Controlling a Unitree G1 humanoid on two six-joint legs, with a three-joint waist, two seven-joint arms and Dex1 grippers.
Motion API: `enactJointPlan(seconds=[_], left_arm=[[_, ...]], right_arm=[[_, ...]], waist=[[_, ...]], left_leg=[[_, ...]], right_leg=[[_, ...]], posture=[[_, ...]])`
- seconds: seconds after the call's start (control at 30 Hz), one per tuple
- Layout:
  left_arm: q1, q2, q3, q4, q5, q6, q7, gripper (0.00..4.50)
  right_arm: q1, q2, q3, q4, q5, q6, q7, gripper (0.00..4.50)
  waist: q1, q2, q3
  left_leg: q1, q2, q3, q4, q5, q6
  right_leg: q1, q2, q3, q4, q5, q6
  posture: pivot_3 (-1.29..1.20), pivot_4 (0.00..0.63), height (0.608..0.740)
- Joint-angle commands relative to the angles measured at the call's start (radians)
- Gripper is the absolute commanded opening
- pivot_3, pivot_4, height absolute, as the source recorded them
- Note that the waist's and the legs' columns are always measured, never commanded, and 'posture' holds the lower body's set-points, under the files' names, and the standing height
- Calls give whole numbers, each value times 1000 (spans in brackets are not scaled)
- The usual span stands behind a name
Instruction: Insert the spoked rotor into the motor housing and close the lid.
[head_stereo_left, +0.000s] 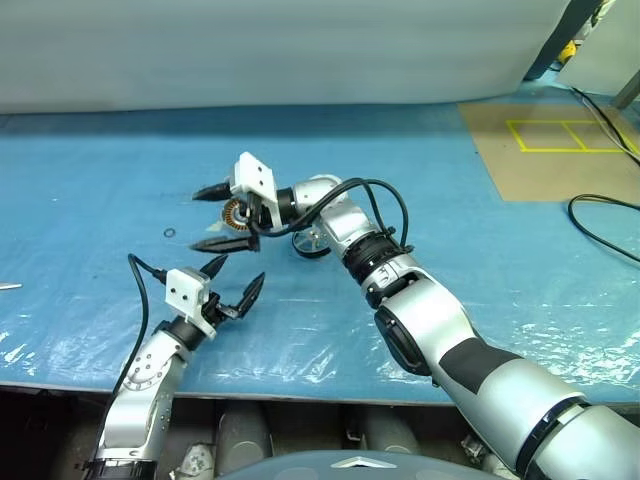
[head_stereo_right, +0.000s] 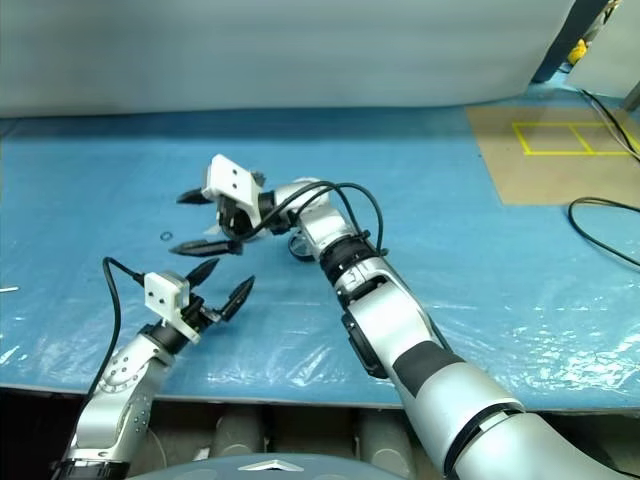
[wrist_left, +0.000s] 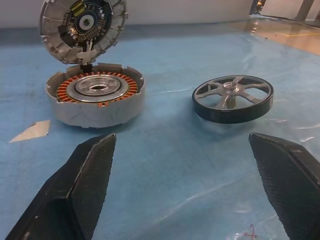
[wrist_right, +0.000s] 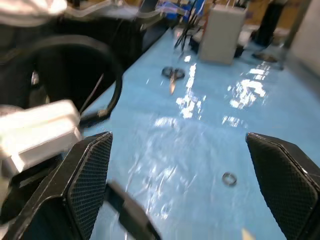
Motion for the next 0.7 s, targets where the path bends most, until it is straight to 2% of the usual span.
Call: enactJointPlan(seconds=[0.03,0.2,0.7], left_arm=[[2,5,11,-13,-7,-16,-4,4500],[-9,5,13,0,-5,-21,-3,4500],[-14,-5,2,13,1,-32,-3,4500]], right_arm=[[-29,5,37,57,-66,-11,-67,4481],[-68,24,82,169,-176,-18,-266,4481],[-113,87,97,308,-306,67,-629,4481]], waist=[[0,0,0],[0,0,0],[0,0,0]], left_leg=[[0,0,0,0,0,0],[0,0,0,0,0,0],[0,0,0,0,2,-3]], right_leg=[[0,0,0,0,0,0],[0,0,0,0,0,0],[0,0,0,0,0,0]], posture=[[0,150,740],[0,150,740],[0,150,740]])
